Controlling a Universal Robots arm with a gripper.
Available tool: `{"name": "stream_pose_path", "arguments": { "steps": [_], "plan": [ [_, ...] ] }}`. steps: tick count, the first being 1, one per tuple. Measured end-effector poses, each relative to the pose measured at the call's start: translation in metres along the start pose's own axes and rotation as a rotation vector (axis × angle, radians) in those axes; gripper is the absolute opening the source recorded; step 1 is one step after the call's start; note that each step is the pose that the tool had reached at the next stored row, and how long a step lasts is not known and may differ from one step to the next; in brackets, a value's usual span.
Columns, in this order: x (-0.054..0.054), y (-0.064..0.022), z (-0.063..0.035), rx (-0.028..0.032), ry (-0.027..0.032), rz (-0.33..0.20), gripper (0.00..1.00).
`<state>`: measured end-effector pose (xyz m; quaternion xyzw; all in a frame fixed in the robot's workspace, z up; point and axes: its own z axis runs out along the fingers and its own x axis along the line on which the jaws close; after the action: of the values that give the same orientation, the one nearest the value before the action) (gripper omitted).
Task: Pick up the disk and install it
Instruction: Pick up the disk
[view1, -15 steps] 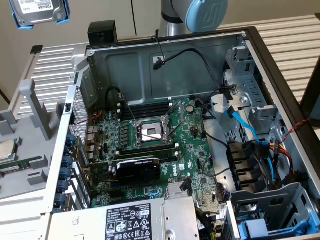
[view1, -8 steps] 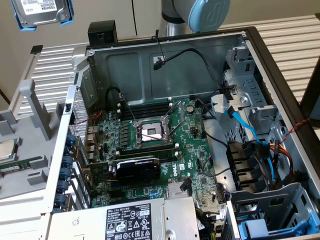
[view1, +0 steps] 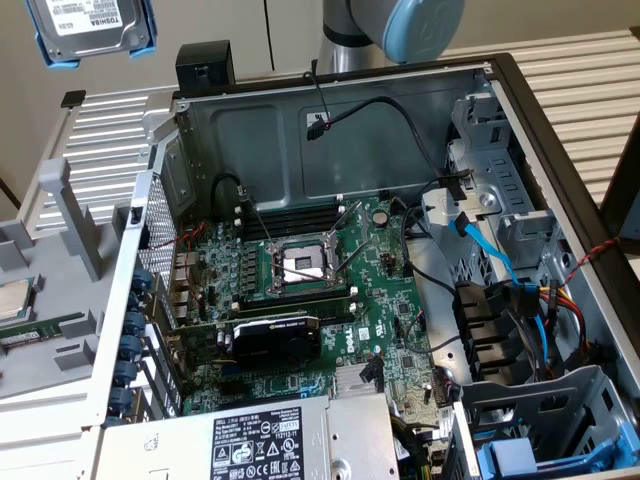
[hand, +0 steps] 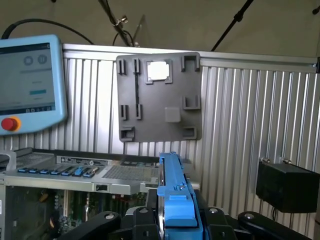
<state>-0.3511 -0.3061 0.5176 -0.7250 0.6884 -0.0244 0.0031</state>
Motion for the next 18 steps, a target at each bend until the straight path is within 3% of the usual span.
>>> {"name": "stream_pose_path", "arguments": {
  "steps": [8, 18],
  "plan": [
    [0.013, -0.0283, -0.0009, 0.0002, -0.0049, 0.000, 0.37],
    [0.023, -0.0659, -0.0011, -0.0010, -0.0060, 0.000, 0.37]
  ]
}}
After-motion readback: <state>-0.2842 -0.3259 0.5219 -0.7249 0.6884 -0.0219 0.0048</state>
